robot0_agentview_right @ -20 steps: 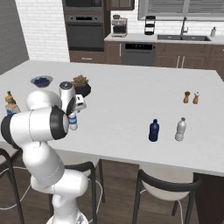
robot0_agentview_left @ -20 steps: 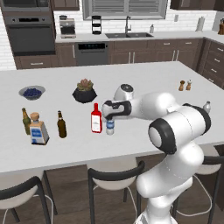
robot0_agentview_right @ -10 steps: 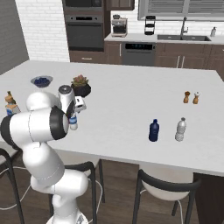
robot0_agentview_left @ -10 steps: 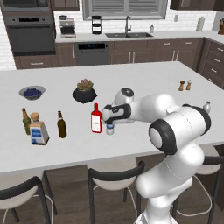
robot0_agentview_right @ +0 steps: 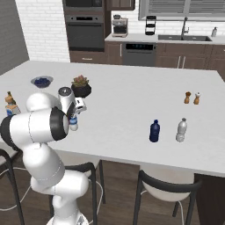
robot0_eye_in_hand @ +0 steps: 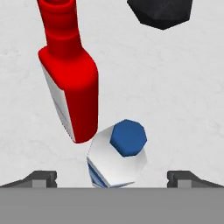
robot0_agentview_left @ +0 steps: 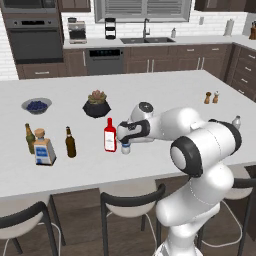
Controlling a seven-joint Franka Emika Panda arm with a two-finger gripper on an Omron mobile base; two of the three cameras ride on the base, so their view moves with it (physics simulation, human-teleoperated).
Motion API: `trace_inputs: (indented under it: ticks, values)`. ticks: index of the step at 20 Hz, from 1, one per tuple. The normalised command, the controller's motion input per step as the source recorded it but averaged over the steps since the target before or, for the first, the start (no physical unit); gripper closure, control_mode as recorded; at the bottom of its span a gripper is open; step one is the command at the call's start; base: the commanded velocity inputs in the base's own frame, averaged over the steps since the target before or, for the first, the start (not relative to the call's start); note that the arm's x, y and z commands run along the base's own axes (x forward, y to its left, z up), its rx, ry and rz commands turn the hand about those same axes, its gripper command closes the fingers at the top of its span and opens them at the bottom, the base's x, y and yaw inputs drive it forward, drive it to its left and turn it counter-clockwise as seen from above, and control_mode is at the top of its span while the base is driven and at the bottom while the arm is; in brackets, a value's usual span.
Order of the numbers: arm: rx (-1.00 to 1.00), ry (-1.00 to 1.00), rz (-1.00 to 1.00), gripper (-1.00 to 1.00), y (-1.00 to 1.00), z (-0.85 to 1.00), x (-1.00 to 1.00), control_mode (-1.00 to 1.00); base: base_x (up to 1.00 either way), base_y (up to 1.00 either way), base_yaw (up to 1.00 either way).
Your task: Move the plastic bottles in the middle to the plastics group, and the glass bottles in the middle to the glass group.
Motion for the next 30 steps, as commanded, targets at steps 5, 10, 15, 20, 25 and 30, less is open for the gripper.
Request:
trace_inputs:
  ticks: [5, 10, 15, 20, 25, 30]
  values:
    - [0.00, 0.00, 0.00, -1.00, 0.00, 0.00, 0.03, -1.00, 0.00, 0.00, 0.00]
    - [0.00, 0.00, 0.00, -1.00, 0.00, 0.00, 0.03, -1.00, 0.00, 0.00, 0.00]
    - [0.00, 0.00, 0.00, -1.00, 0.00, -0.04, 0.07, -1.00, 0.00, 0.00, 0.00]
    - [0.00, 0.00, 0.00, -1.00, 0.00, -0.09, 0.10, -1.00, 0.00, 0.00, 0.00]
    - [0.00, 0.00, 0.00, -1.00, 0.01, -0.10, 0.12, -1.00, 0.00, 0.00, 0.00]
    - [0.00, 0.00, 0.00, -1.00, 0.01, -0.04, 0.05, -1.00, 0.00, 0.00, 0.00]
